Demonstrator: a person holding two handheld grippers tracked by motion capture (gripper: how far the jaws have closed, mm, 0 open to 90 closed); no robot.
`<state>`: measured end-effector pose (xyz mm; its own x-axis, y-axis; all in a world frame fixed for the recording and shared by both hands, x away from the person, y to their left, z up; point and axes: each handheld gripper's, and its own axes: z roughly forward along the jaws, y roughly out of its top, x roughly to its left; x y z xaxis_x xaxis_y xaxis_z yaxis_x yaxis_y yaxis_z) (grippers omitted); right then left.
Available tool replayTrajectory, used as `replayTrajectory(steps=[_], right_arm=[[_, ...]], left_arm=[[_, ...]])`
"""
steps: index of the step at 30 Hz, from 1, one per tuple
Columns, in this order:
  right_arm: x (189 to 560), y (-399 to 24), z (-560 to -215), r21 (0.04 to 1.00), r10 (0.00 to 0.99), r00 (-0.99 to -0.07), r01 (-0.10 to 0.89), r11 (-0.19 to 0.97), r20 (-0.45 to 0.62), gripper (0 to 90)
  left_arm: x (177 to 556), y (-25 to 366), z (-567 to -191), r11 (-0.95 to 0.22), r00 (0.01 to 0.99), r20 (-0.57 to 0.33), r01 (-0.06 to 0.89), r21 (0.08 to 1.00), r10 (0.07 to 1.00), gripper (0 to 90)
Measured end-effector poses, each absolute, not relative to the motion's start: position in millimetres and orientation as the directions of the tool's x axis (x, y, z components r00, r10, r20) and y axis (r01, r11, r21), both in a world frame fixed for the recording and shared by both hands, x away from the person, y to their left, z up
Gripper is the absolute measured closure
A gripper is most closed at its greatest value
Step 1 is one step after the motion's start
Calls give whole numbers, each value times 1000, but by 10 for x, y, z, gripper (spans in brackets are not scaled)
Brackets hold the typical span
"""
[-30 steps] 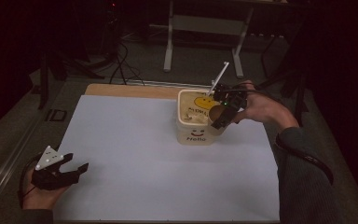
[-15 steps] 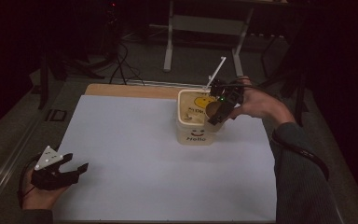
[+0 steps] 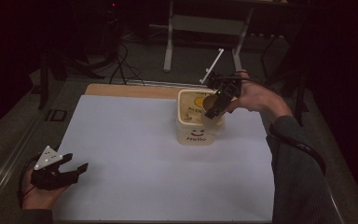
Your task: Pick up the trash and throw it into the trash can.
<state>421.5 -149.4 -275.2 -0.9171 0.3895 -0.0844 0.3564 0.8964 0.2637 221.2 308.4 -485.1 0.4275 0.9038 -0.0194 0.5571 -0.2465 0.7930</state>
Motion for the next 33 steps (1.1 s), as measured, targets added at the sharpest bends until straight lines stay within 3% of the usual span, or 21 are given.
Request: replayTrajectory(steps=[15,33], right_arm=[[4368,-1365,-2653,290,410,-909,375,881,-71,170],[4513,-1317,-2864,280,434,-898,399,873,-75,168]], left_arm=[[2216,3103,-4859,-241,425,-27,564,790,905,304],[2208,3119,-4857,-235,421,-30,563,792,906,304]])
